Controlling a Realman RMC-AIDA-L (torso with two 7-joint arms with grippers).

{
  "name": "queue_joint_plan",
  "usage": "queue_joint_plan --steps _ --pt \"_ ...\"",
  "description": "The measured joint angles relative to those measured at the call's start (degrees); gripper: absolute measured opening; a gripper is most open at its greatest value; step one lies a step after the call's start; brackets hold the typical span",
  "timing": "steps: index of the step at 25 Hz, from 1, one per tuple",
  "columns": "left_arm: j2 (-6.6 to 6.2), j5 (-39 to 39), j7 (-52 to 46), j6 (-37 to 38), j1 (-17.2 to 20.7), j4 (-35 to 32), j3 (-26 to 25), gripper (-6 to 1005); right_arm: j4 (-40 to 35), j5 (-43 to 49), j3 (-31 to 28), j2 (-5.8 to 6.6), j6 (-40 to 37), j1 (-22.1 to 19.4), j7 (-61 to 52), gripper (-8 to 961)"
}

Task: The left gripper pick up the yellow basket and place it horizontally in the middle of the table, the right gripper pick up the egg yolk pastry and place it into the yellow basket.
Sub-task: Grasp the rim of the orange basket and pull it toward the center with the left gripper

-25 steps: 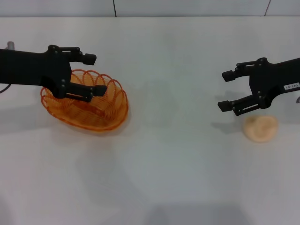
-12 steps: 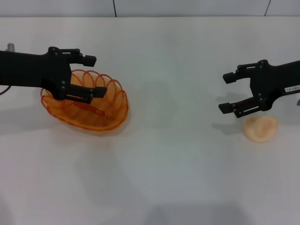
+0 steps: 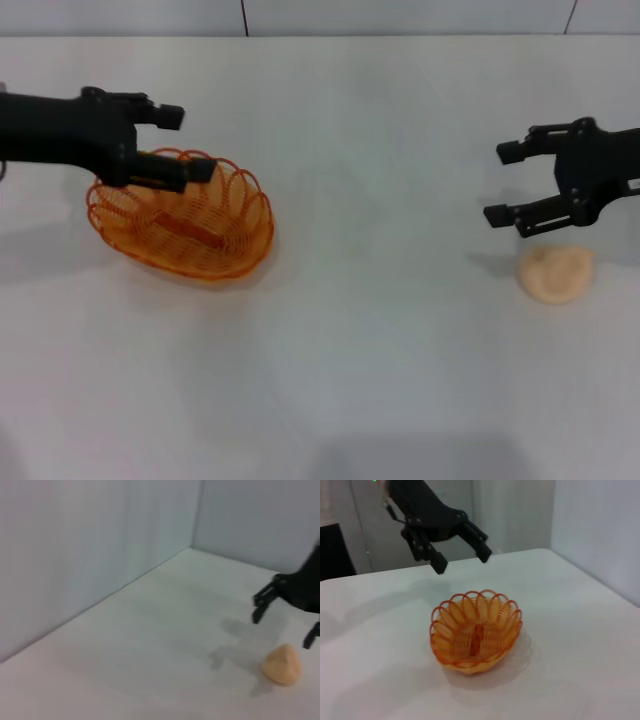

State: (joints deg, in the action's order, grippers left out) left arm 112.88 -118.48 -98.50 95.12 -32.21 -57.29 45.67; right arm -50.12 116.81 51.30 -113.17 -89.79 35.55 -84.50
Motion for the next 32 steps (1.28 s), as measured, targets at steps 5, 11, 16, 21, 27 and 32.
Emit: queue_joint_plan --steps 5,11,16,21,27,32 --pt "2.33 -7.56 -15.80 1.06 2.08 -12.79 0.06 888 -3.29 -1.08 -0.14 -0.58 0.01 -2.40 0.13 860" --pt "-0.31 -15.97 -33.93 0.42 -0.05 -14.78 -0.10 887 -3.85 -2.13 -0.15 -0.71 -0.50 -3.32 0.50 859" --pt "-1.72 -26.61 -37.72 0.16 -3.05 -13.55 -0.18 886 -3.97 -2.21 -0.12 -0.94 -0.44 -4.16 1.72 859" --pt "-1.78 -33.43 -37.40 -3.46 -5.41 -7.99 -0.09 886 -3.77 -2.21 -0.08 -1.34 -0.29 -4.27 2.51 860" --pt "-1.59 -33.76 -34.49 -10.49 -6.92 -0.50 0.03 883 -3.49 -2.17 0.31 -1.49 -0.25 -4.35 2.84 859" --pt "-1.05 -33.80 -32.63 -15.30 -8.85 6.38 0.03 875 -3.49 -2.18 0.41 -1.57 -0.29 -4.35 3.04 860"
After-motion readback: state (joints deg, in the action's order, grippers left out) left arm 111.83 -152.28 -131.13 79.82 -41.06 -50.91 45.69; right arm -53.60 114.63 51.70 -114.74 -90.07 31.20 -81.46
